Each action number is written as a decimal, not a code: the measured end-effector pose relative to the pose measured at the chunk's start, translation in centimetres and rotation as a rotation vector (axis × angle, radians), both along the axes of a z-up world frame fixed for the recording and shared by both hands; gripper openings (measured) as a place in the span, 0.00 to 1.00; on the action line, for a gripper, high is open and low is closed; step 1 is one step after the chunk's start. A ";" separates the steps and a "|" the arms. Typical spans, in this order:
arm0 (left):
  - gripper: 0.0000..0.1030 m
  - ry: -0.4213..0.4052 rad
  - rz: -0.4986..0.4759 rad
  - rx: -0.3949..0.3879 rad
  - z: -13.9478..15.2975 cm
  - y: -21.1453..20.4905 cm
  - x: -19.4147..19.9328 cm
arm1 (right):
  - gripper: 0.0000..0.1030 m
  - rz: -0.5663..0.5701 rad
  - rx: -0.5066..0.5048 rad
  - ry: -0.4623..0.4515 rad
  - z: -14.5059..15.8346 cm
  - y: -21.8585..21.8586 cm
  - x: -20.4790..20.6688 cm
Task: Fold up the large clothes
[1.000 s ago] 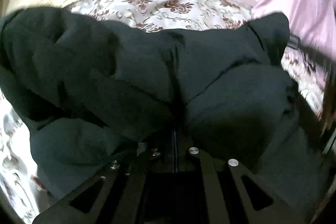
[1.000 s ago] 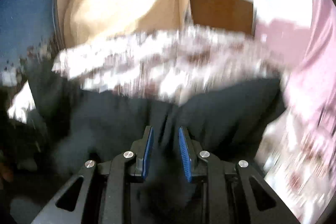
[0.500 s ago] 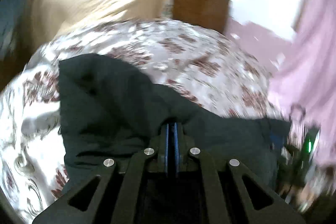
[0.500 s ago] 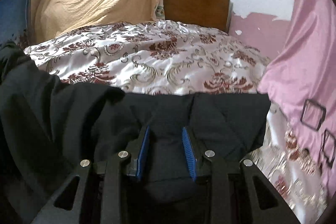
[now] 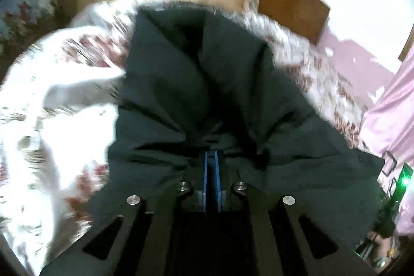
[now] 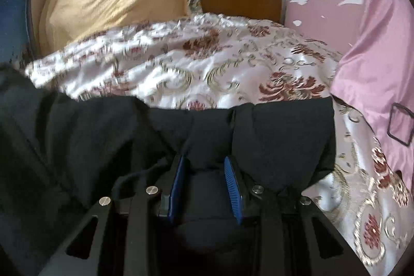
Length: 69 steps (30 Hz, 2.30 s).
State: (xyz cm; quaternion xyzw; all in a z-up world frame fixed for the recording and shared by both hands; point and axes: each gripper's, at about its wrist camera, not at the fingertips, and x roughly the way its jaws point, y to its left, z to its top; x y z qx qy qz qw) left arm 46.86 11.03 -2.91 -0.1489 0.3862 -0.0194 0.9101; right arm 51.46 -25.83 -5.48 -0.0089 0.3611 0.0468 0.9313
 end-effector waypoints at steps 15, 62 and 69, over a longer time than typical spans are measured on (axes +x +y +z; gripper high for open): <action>0.39 0.011 -0.370 0.174 -0.7 -9.5 1.1 | 0.48 0.285 0.013 -0.024 1.4 7.1 -3.9; 0.97 -0.056 -0.370 0.338 0.3 -9.7 -17.4 | 1.00 0.272 0.077 -0.067 4.6 4.7 -20.6; 0.99 -0.074 -0.430 0.401 1.9 -10.1 -22.5 | 1.00 0.250 0.073 0.023 5.4 2.5 -25.8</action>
